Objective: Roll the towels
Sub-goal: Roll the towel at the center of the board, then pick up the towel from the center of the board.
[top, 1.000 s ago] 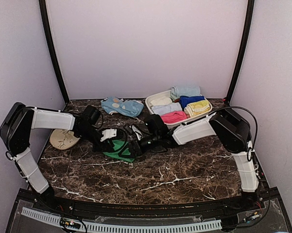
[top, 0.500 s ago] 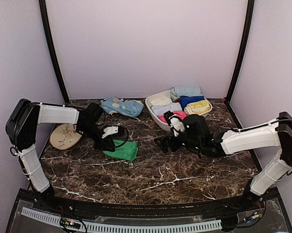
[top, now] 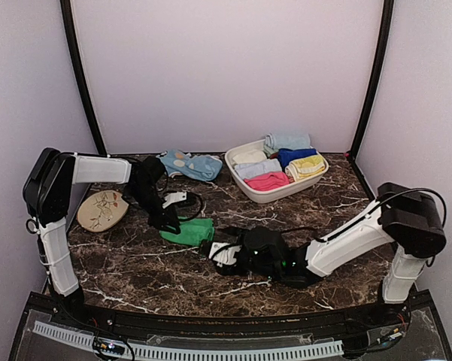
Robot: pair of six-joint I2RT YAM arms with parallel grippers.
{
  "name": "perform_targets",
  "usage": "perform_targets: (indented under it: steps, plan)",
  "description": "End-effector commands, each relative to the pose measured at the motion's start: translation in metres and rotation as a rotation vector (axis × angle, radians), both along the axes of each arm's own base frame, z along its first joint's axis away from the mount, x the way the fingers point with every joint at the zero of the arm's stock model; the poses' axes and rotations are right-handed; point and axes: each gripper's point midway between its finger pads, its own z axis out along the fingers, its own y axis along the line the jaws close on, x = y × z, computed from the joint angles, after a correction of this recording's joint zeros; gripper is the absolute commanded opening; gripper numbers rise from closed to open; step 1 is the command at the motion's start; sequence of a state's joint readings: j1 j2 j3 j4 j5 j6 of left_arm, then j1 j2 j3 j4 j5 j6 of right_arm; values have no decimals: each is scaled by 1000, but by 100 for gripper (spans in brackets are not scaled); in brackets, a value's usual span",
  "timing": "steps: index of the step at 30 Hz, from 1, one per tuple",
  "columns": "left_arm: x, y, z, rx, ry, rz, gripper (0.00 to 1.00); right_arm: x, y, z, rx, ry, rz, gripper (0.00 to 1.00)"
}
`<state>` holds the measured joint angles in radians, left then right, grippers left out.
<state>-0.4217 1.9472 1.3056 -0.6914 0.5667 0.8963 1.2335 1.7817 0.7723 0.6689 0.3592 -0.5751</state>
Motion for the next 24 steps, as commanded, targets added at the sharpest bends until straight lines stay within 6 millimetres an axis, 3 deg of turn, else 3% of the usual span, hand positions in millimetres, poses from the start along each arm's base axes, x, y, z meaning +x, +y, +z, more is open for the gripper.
perform_targets:
  steps: [1,5,10,16,23,24]
  plan:
    - [-48,28,-57,199,235,-13,25,-5,44,7,-114,-281,131,75]
    - [-48,31,-61,215,244,-19,25,4,80,-8,-161,-352,177,70]
    - [-48,33,-62,224,251,-25,25,26,102,-30,-212,-354,176,65]
    - [-46,36,-58,206,258,-20,28,58,96,-63,-275,-253,120,60]
    - [-49,36,-38,69,206,-8,37,65,85,-111,-341,82,70,45]
    - [-48,36,-33,52,196,-2,38,67,87,-111,-335,129,60,42]
